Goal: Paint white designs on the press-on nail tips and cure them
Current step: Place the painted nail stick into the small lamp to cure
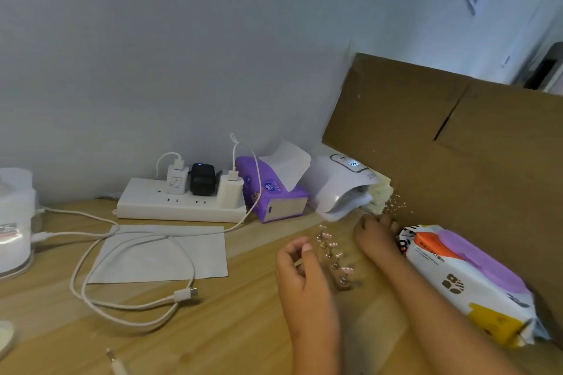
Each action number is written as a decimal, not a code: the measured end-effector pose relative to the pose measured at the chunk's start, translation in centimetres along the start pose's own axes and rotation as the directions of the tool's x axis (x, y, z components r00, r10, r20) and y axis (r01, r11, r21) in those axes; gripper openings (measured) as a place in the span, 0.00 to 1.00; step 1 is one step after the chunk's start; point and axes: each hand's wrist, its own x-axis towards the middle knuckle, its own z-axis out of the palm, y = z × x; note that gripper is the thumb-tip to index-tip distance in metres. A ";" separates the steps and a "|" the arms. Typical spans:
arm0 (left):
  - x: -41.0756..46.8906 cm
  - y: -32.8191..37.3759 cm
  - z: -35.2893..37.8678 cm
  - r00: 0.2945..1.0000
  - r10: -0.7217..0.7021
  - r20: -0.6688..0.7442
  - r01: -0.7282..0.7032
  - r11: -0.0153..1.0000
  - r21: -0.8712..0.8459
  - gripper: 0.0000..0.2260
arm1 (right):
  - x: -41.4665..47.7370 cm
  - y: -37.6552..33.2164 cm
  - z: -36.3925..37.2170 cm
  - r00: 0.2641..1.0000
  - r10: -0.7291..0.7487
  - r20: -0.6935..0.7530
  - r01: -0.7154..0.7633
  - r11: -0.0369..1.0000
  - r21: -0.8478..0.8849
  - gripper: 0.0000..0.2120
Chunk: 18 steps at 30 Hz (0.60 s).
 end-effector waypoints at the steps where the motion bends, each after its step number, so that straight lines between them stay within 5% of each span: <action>1: 0.1 0.0 -0.1 1.000 -0.002 0.006 0.002 1.000 -0.004 0.08 | -0.8 -0.3 -0.7 0.997 -0.047 0.065 0.052 0.996 -0.075 0.17; 5: 0.2 0.3 -0.1 1.000 0.018 0.009 -0.018 1.000 0.001 0.08 | -4.9 1.0 -4.4 0.921 -0.309 0.239 0.356 0.915 -0.188 0.11; 7: 0.1 0.4 -0.1 1.000 0.023 0.008 -0.023 1.000 0.001 0.07 | -7.4 2.5 -6.1 0.899 -0.379 0.217 0.424 0.877 -0.226 0.16; 12: -0.3 0.6 -0.5 0.997 0.048 0.053 -0.050 0.998 0.029 0.12 | -12.2 4.8 -6.6 0.865 -0.445 0.231 0.415 0.894 0.169 0.05; 18: -1.1 1.5 -0.5 0.993 0.035 0.110 -0.038 0.999 0.029 0.23 | -12.6 2.4 -4.3 0.936 -0.335 0.109 0.315 0.934 0.168 0.21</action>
